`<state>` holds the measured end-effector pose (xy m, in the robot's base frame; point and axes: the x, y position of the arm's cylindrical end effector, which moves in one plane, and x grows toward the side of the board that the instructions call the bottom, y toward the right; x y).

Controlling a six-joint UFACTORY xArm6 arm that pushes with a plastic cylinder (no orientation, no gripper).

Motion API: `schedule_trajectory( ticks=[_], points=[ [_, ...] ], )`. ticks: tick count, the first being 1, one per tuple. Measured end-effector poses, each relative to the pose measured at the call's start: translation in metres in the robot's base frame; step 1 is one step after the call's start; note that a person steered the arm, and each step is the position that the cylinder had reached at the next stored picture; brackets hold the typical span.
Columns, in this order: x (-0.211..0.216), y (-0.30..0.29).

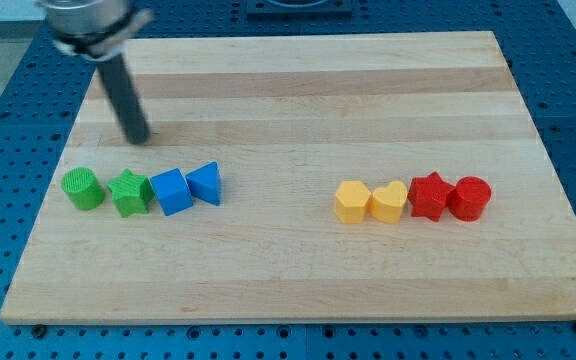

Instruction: Push the blue triangle to bottom center

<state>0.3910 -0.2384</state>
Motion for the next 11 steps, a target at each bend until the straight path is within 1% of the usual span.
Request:
schedule_trajectory(
  ticks=[1,4,5,6,7,8,9,10,11],
  points=[
    [0.0,-0.026],
    [-0.005,-0.027],
    [-0.052,0.0],
    [-0.061,0.066],
    [-0.013,0.083],
    [0.035,0.083],
    [0.034,0.083],
    [0.084,0.138],
    [0.085,0.156]
  ],
)
